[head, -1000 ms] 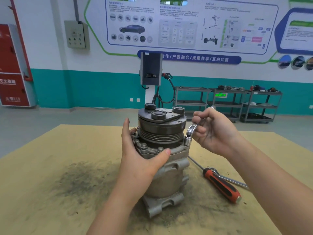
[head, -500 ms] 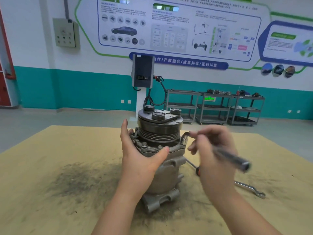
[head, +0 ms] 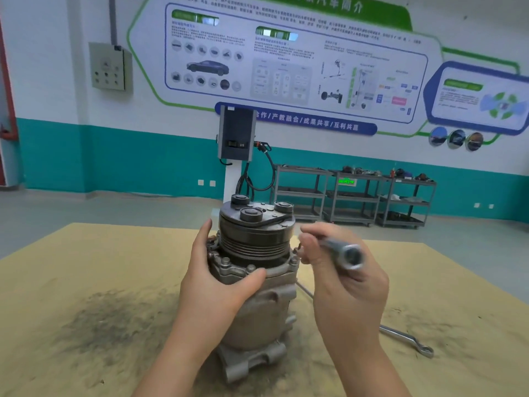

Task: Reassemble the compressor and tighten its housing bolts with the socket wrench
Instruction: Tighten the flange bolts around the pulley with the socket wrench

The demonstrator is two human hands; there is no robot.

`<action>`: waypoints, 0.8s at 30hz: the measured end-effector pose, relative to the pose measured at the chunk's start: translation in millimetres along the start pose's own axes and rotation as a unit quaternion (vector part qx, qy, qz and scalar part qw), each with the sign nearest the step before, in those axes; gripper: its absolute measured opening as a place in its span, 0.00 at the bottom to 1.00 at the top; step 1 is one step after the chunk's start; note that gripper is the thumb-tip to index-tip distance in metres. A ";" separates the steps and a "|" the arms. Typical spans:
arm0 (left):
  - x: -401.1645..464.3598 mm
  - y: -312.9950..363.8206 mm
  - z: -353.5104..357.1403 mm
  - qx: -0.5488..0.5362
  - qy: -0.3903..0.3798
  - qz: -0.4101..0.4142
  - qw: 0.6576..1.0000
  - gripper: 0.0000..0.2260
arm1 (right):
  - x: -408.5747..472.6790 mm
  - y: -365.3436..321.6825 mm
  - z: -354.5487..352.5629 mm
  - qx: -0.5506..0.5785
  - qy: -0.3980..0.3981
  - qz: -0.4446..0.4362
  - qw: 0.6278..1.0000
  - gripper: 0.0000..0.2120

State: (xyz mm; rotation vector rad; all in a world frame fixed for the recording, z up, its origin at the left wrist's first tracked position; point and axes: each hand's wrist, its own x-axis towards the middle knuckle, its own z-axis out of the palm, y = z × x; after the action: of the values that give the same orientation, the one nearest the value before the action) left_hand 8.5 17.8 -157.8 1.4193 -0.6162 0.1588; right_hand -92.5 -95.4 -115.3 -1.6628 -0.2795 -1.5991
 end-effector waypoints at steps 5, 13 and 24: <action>14.5 -1.0 -18.9 0.013 -0.101 -0.014 0.995 0.43 | 6.0 2.1 -1.8 0.132 0.100 0.152 0.974 0.10; 17.5 -5.7 -21.7 -0.073 -0.155 -0.057 0.984 0.42 | 13.8 15.7 -10.2 0.284 0.153 0.321 0.890 0.08; -3.8 -3.4 -15.8 -0.043 -0.089 -0.046 0.994 0.51 | 15.4 14.0 -10.6 0.291 0.077 0.315 0.900 0.06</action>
State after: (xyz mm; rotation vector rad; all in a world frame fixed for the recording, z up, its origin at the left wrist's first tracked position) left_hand 11.6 33.2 -163.1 1.3851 -0.6953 -0.0670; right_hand -88.6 -117.2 -107.7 -1.0053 -0.1000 -1.0057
